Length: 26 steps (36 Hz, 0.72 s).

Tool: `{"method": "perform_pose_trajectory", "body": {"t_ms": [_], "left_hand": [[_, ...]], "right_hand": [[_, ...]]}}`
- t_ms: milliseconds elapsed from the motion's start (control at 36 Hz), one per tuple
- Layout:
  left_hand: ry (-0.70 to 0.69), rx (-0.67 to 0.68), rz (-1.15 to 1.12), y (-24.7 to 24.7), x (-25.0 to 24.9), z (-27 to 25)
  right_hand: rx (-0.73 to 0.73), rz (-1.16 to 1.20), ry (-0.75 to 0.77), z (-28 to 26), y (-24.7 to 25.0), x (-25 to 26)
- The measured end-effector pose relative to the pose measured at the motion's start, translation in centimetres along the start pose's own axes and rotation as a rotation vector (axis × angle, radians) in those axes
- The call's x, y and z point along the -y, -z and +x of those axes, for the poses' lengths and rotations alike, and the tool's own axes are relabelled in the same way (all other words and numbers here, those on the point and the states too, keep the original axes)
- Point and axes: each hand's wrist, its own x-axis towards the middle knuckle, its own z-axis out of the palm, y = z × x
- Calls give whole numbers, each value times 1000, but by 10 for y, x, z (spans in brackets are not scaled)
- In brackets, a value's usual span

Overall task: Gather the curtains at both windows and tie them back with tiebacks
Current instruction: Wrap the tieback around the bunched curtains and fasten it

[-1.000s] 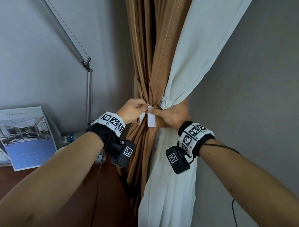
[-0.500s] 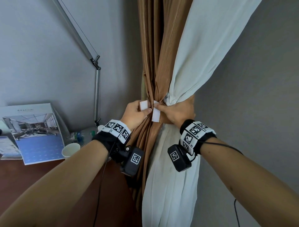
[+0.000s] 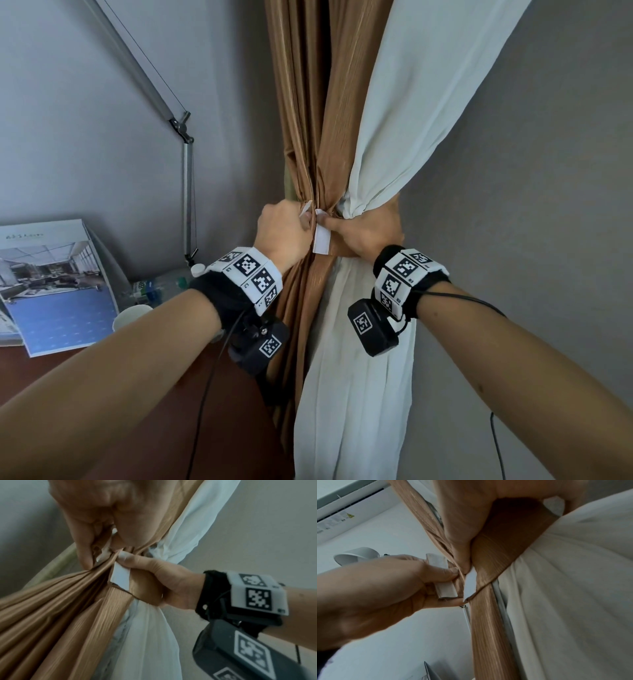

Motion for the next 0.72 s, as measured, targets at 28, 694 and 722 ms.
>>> {"method": "perform_pose_trajectory", "body": {"t_ms": [28, 694, 722], "left_hand": [[8, -2, 6, -3, 0, 0], [201, 227, -91, 1, -6, 11], [206, 248, -77, 4, -6, 13]], "right_hand": [[4, 15, 7, 1, -2, -2], [-87, 54, 10, -11, 0, 5], [-83, 47, 3, -11, 0, 5]]}}
